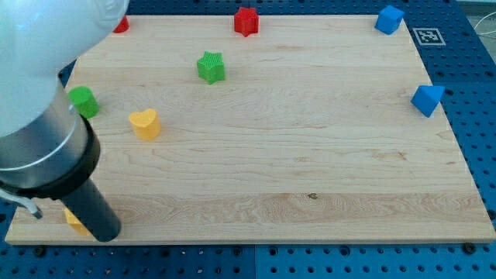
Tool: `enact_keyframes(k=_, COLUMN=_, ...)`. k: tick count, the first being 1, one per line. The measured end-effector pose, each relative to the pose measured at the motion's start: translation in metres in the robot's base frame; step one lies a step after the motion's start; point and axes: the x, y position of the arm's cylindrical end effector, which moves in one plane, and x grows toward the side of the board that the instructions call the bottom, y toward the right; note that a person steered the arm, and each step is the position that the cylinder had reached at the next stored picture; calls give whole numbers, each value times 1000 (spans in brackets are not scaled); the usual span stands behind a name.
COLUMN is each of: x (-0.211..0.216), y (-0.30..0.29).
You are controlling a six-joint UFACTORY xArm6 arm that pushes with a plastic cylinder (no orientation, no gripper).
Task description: Move the green star to the bottom center of the board
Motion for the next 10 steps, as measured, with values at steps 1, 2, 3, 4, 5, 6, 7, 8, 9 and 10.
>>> enact_keyframes(k=1, x=0, y=-3)
enact_keyframes(k=2, x=0, y=23)
enact_keyframes(k=3, x=-9, y=56)
enact_keyframes(k=4, x=-9, y=56)
enact_keyframes(k=5, x=-30, y=63)
enact_keyframes(k=6, x=-63, y=83)
enact_keyframes(k=7, x=-106, y=94)
enact_keyframes(k=8, x=-163, y=94)
enact_keyframes(k=9, x=-214, y=91)
enact_keyframes(k=10, x=-260, y=64)
